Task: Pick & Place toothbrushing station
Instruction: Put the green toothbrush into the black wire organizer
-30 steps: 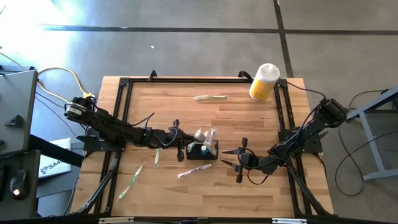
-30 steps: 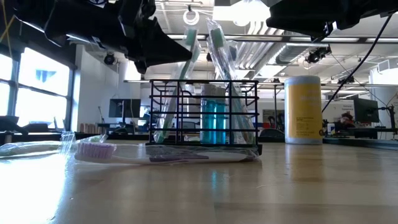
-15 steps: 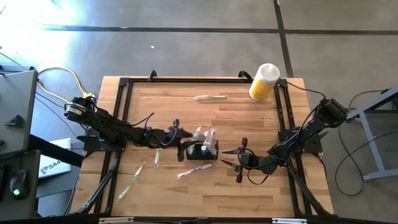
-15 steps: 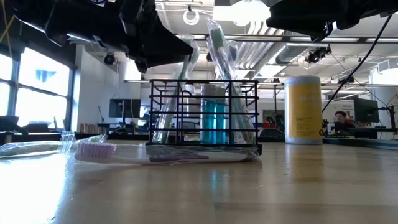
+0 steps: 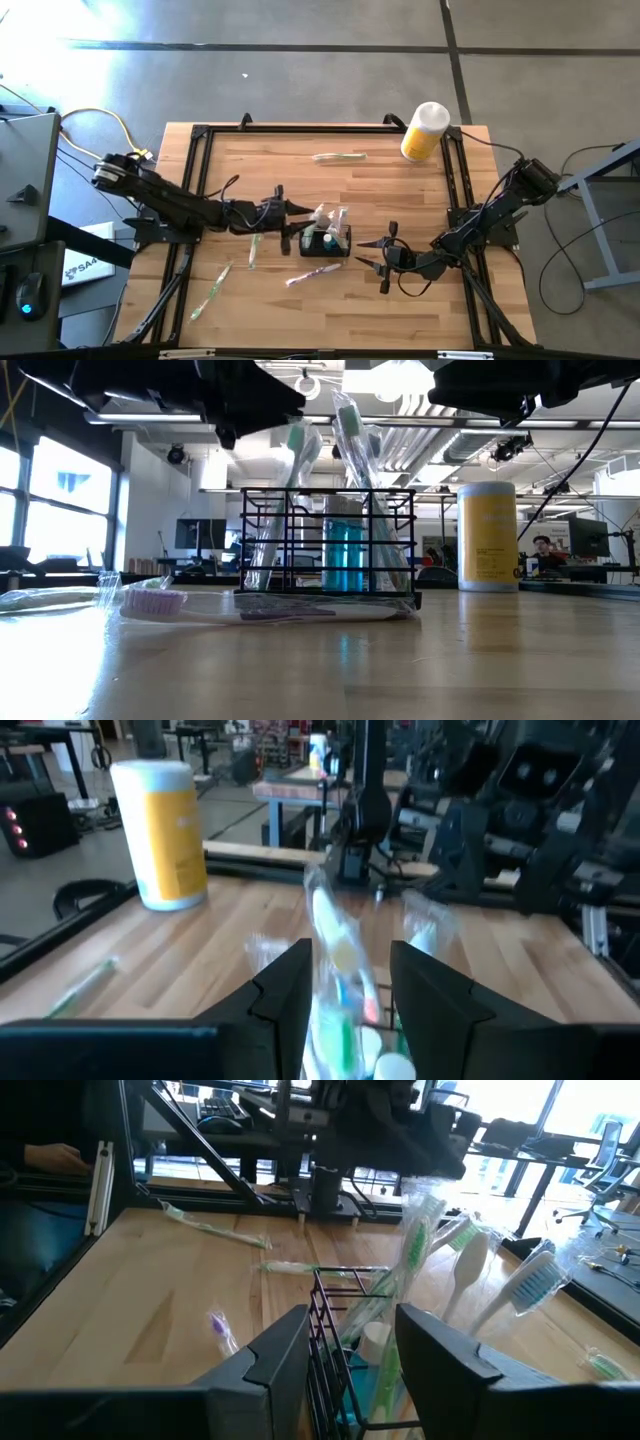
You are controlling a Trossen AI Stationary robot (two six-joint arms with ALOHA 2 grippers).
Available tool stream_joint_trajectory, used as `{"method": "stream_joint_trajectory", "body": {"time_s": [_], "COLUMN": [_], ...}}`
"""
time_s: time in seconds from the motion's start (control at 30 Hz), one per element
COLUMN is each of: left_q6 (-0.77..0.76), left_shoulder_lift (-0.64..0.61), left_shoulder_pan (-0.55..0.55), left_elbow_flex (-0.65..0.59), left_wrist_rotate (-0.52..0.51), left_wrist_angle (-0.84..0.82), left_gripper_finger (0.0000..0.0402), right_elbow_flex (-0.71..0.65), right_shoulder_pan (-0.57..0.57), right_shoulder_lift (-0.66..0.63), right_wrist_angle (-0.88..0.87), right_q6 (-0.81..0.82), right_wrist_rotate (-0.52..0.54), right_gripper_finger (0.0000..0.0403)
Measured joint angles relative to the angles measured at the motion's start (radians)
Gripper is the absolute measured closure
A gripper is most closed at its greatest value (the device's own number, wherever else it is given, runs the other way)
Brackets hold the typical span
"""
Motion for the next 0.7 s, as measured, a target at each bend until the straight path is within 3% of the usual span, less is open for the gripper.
{"method": "stream_joint_trajectory", "body": {"time_s": [0.2, 0.33, 0.57, 0.7], "left_q6": [0.025, 0.031, 0.069, -0.051], "left_shoulder_lift": [-0.074, -0.093, -0.094, -0.094], "left_shoulder_pan": [-0.001, -0.029, -0.132, -0.187], "left_elbow_flex": [0.044, 0.14, 0.395, 0.554], "left_wrist_rotate": [-0.002, -0.051, -0.233, -0.275], "left_wrist_angle": [-0.148, -0.39, -0.816, -1.161], "left_gripper_finger": [0.0268, 0.0268, 0.0268, 0.0268], "right_elbow_flex": [0.0, 0.0, 0.0, 0.0], "right_shoulder_pan": [0.0, 0.0, 0.0, 0.0], "right_shoulder_lift": [0.0, 0.0, 0.0, 0.0], "right_wrist_angle": [-0.001, -0.005, -0.009, -0.014], "right_q6": [0.0, 0.0, 0.0, 0.005], "right_wrist_rotate": [0.0, 0.0, 0.0, -0.003], "right_gripper_finger": [0.0259, 0.0259, 0.0259, 0.0259]}}
